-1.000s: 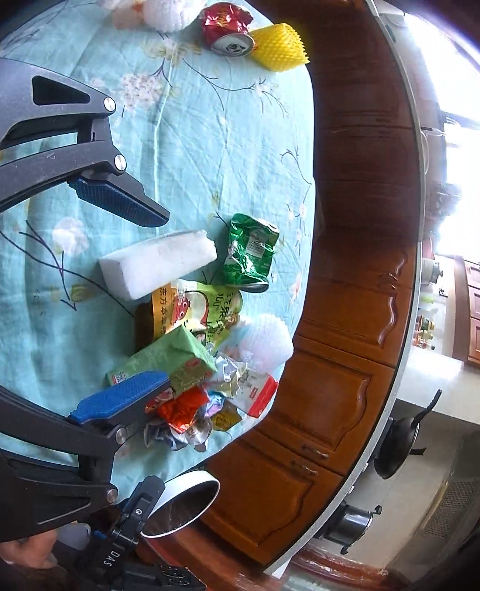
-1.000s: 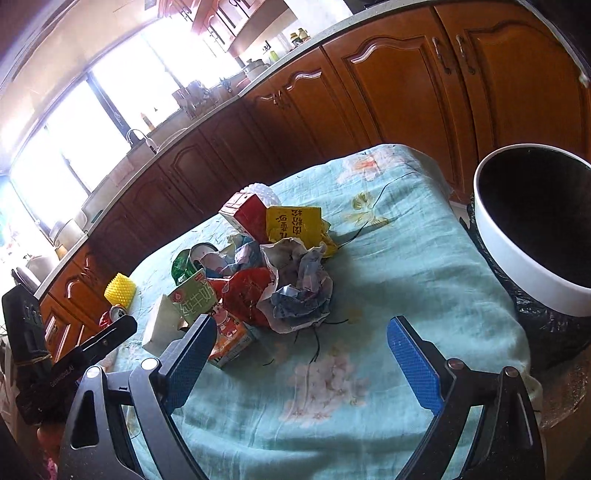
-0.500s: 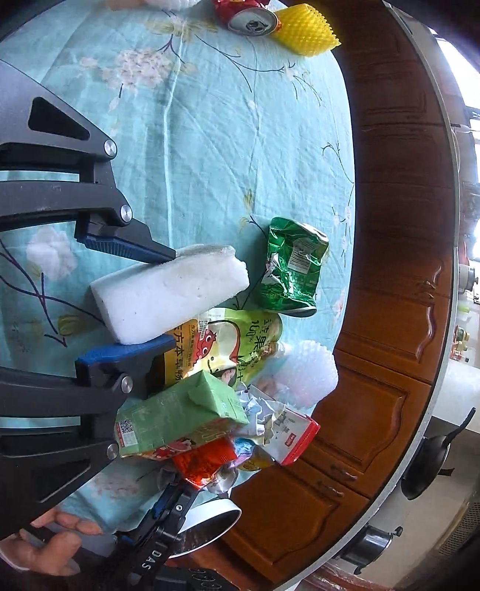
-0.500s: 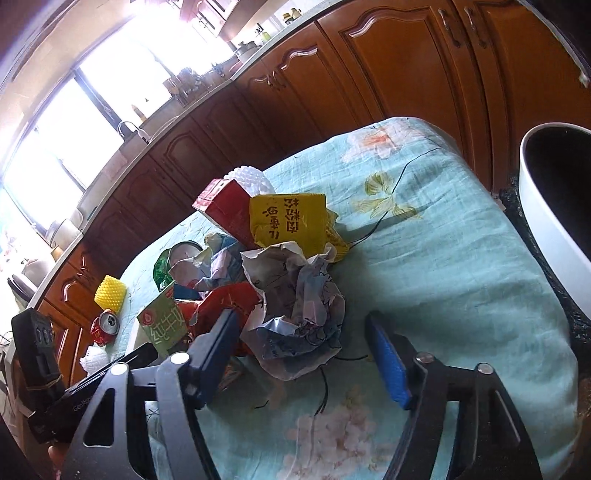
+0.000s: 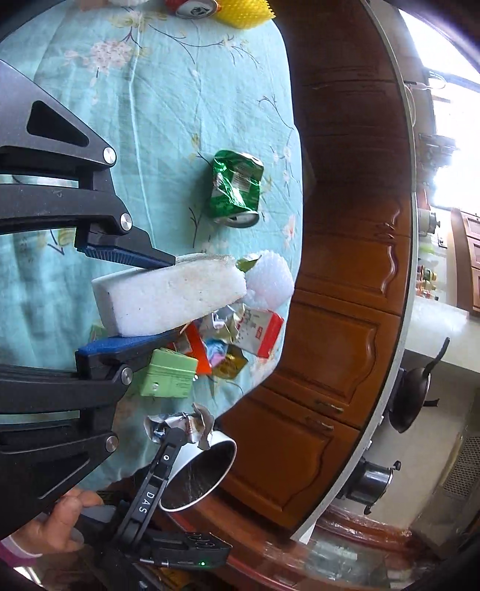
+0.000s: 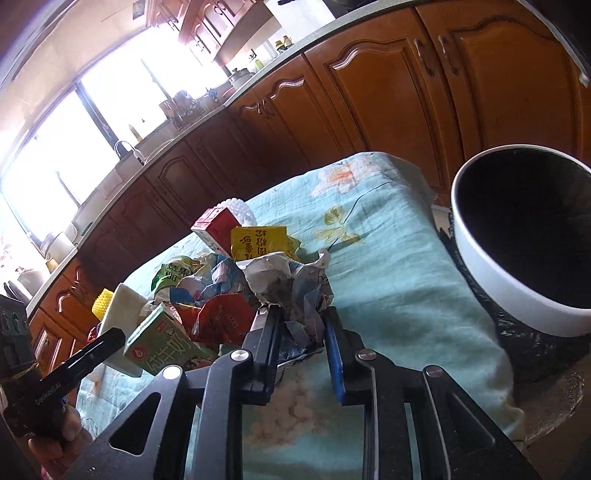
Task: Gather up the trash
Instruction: 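Grasp the white foam block with the left tool while the right grasps the crumpled foil wrapper, then carry both items into the black trash bin and open both tools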
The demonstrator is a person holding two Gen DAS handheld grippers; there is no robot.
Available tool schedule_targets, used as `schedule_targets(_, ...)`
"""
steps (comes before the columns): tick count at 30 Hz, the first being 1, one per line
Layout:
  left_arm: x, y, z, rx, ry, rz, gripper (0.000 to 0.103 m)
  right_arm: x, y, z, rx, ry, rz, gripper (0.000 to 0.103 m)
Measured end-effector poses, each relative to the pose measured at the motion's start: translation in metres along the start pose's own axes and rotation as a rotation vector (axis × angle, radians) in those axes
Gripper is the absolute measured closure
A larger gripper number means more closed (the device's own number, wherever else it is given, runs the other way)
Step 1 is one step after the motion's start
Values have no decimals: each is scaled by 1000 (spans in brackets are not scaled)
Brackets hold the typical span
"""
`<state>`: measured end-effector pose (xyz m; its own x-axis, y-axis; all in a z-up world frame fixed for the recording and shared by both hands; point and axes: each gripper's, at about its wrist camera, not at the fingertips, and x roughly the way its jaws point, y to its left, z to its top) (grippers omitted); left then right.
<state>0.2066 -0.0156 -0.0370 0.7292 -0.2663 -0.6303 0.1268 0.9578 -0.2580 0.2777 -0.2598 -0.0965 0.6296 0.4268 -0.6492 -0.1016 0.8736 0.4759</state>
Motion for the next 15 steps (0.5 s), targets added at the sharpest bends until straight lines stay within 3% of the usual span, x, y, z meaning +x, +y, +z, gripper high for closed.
schedule_targets(9,-28,-39,1,80,-73,-109,71,-49,-33,4,39,-84,-48,80)
schedule_targets(15,-16,-69,-1,153,-62,-168,71,-72,-50,8,65,-126,-75,80)
